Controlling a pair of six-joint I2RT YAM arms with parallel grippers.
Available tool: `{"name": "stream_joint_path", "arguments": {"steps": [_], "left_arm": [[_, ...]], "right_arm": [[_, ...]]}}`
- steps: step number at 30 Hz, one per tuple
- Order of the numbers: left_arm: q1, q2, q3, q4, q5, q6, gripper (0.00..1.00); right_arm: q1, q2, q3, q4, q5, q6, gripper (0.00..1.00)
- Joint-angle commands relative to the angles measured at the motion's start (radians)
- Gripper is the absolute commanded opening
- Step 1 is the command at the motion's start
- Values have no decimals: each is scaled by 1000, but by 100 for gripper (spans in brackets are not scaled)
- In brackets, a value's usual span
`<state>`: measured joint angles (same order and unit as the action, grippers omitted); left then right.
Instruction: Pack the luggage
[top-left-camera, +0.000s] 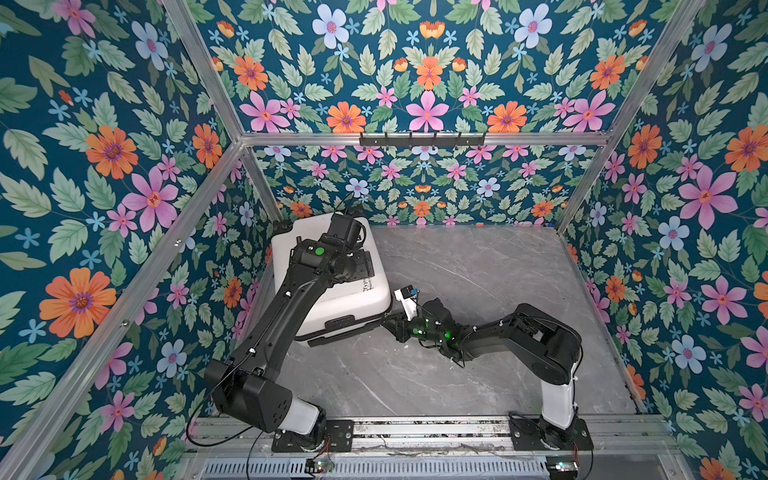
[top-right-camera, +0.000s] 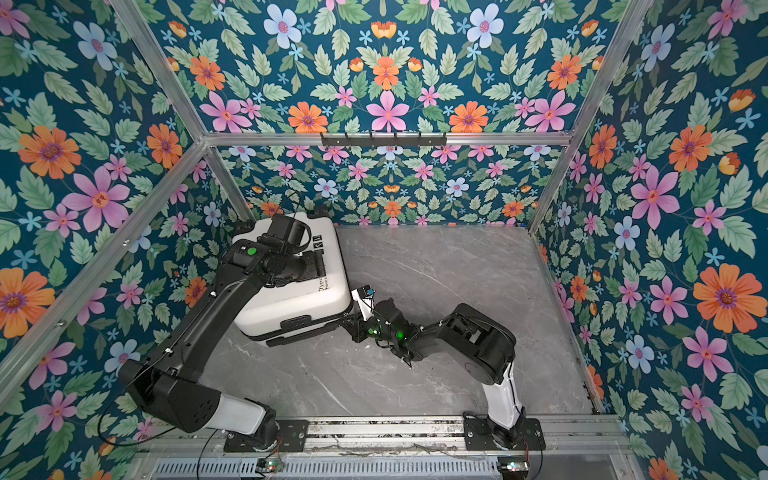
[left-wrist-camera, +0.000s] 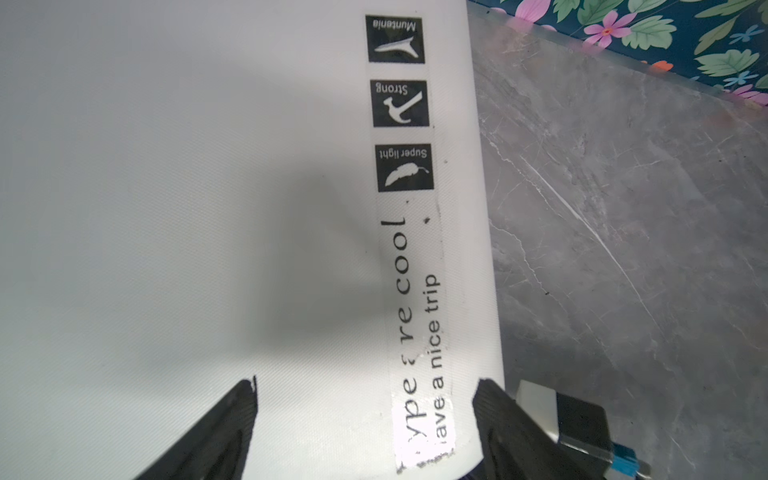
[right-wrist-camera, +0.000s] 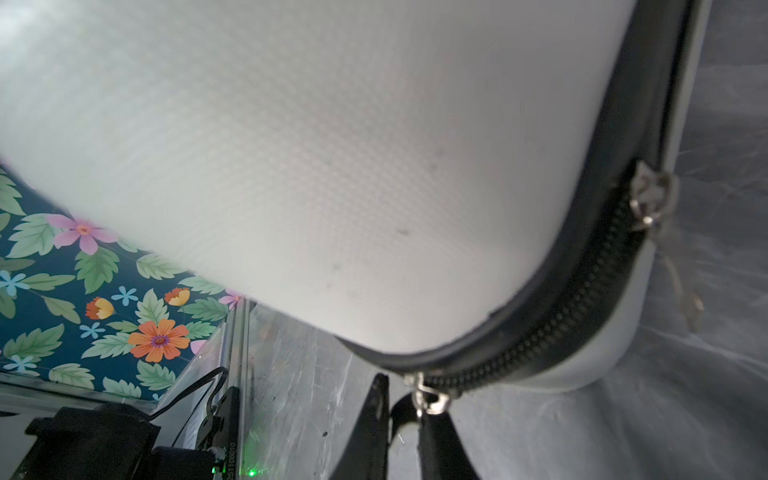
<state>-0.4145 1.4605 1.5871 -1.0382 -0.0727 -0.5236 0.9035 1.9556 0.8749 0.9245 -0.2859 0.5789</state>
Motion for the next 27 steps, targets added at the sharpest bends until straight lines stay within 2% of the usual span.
{"name": "stream_joint_path", "arguments": {"steps": [1, 5, 9, 17, 20, 22, 24, 27], "left_arm": [[2, -6, 1, 12, 1, -4, 85], [1, -9, 0, 10, 1, -3, 85], [1, -18, -10, 9, 1, -4, 85], [-8, -106, -73, -39, 11, -81, 81], [-47, -217, -182, 13, 86, -233, 77], [-134, -326, -308, 110, 71, -417, 75], [-257, -430, -437, 210, -3, -603, 73], [-466, -555, -620, 317, -179, -912, 71]], "right_arm": [[-1, -1, 14, 44, 24, -6, 11], [-4, 2, 20, 40, 37, -2, 8], [-5, 0, 29, 30, 35, -4, 0], [-5, -30, 45, -56, 47, -2, 0], [-5, -42, 39, -65, 70, -4, 0], [-5, -46, 40, -68, 78, -9, 0], [-6, -47, 46, -76, 85, -11, 0], [-5, -44, 55, -94, 88, -10, 0]]}}
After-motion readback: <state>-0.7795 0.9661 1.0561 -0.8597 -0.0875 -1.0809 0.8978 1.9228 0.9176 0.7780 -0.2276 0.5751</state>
